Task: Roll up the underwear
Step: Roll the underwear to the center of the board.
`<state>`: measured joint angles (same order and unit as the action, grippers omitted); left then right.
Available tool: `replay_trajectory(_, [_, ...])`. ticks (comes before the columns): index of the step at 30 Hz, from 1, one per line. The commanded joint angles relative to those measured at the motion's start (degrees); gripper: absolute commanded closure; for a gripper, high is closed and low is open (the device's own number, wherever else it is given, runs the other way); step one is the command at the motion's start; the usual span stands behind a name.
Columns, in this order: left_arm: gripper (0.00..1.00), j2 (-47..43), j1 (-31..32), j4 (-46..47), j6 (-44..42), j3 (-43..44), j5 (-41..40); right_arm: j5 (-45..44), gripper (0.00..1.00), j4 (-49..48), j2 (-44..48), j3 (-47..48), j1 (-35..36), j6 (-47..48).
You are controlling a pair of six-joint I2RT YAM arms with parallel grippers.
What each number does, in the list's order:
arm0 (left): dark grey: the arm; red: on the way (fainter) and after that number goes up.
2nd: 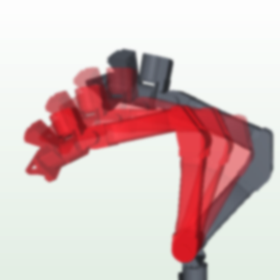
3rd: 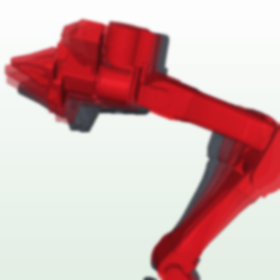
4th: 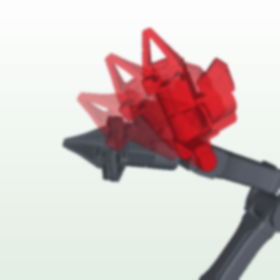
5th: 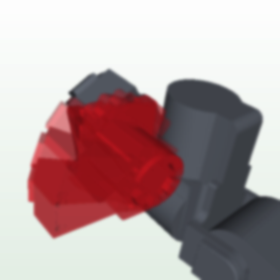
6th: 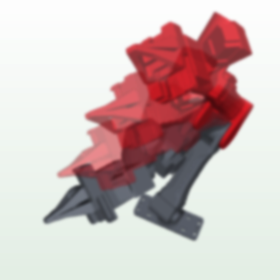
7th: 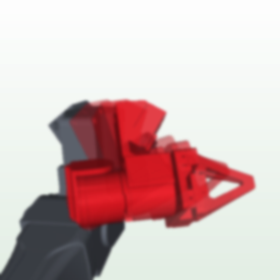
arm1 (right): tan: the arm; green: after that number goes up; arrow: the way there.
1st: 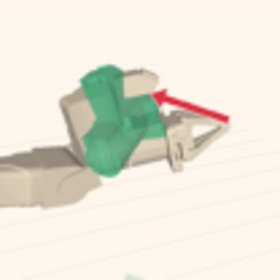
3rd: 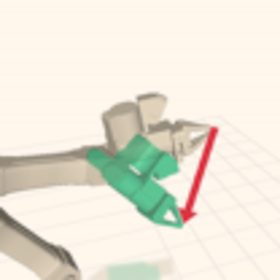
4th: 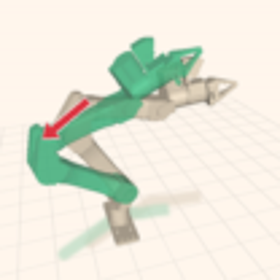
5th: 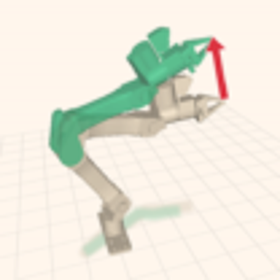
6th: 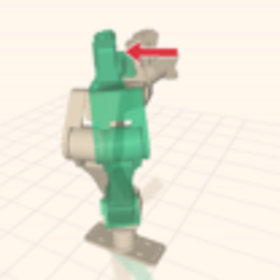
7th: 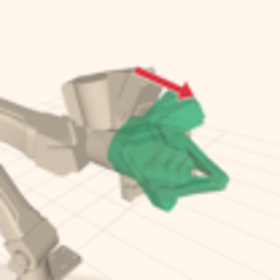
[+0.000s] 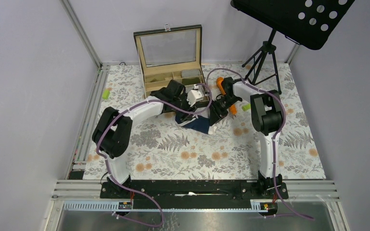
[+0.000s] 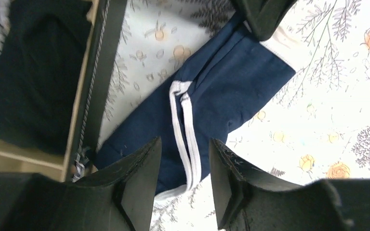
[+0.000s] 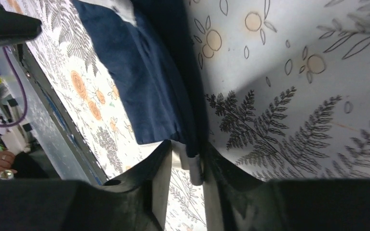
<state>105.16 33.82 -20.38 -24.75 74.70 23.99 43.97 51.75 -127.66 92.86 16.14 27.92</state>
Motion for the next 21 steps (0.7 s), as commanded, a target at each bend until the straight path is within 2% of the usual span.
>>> replay_trajectory(1, [0.54,-3.86,-1.53,-0.91,5.69,-2.91,3.31,-1.58,0.68,-2.03,1.31,-5.15,1.31,-4.31])
replay_trajectory(4, [0.54,-7.93,-1.57,-0.68,6.61,-5.66,3.12,0.60,0.76,-5.65,6.03,-13.37,2.77,-11.06])
replay_trajectory(6, [0.54,-10.91,-1.57,-0.57,6.93,-7.81,2.79,3.17,0.75,-9.91,9.40,-19.56,4.49,-18.54])
replay_trajectory(8, [0.54,-13.77,-1.57,-0.43,7.79,-10.36,2.13,4.38,0.56,-14.00,12.19,-24.39,7.13,-24.49])
replay_trajectory(9, [0.54,-15.14,-1.57,-0.37,8.32,-11.49,1.93,5.43,0.51,-15.10,13.31,-25.86,8.48,-25.78])
replay_trajectory(13, [0.54,-17.70,-1.57,-2.81,9.09,-14.47,3.07,3.10,0.42,-11.83,17.54,-25.57,9.61,-24.02])
replay_trajectory(17, [0.54,-17.86,-1.62,-3.70,8.16,-15.97,3.18,-1.88,0.36,-7.09,21.02,-25.33,4.29,-20.21])
replay_trajectory(21, [0.54,-18.16,-1.57,-1.66,8.89,-16.67,5.47,-6.87,0.34,-4.33,22.80,-24.30,-0.99,-14.58])
